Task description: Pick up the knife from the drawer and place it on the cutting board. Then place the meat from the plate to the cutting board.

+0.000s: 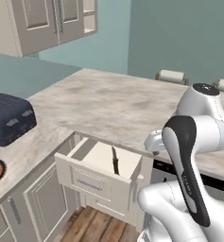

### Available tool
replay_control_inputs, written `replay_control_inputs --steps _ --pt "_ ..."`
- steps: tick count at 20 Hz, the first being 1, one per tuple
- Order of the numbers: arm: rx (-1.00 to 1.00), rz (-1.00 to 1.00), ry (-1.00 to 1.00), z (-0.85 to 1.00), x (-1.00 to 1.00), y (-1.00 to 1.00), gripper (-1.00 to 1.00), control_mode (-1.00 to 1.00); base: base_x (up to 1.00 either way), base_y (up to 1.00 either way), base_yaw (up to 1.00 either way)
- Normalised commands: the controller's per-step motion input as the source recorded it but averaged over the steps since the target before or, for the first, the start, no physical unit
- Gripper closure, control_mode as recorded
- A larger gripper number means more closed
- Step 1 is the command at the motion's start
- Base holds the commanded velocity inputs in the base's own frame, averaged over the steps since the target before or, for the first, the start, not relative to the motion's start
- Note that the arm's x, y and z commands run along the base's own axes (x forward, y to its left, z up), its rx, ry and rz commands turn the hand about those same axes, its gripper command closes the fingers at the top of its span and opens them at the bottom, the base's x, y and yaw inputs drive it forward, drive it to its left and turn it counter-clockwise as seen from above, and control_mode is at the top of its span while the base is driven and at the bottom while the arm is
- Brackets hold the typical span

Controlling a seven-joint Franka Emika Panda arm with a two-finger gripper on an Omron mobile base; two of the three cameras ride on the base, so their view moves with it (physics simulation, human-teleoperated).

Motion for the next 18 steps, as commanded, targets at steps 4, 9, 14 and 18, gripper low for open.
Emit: replay_control_inputs --steps 4,9,14,18 --pt "0.0 0.0 0.0 0.0 0.0 0.0 -1.0 1.0 0.33 -0.16 0.3" --pt "0.0 0.0 0.0 0.0 0.0 0.0 -1.0 1.0 0.57 -0.3 0.32" --pt "0.0 0.0 0.0 0.0 0.0 0.0 -1.0 1.0 0.49 -0.56 0.25" --pt "0.0 0.0 0.0 0.0 0.0 0.0 -1.0 1.0 -0.17 -0.57 0.08"
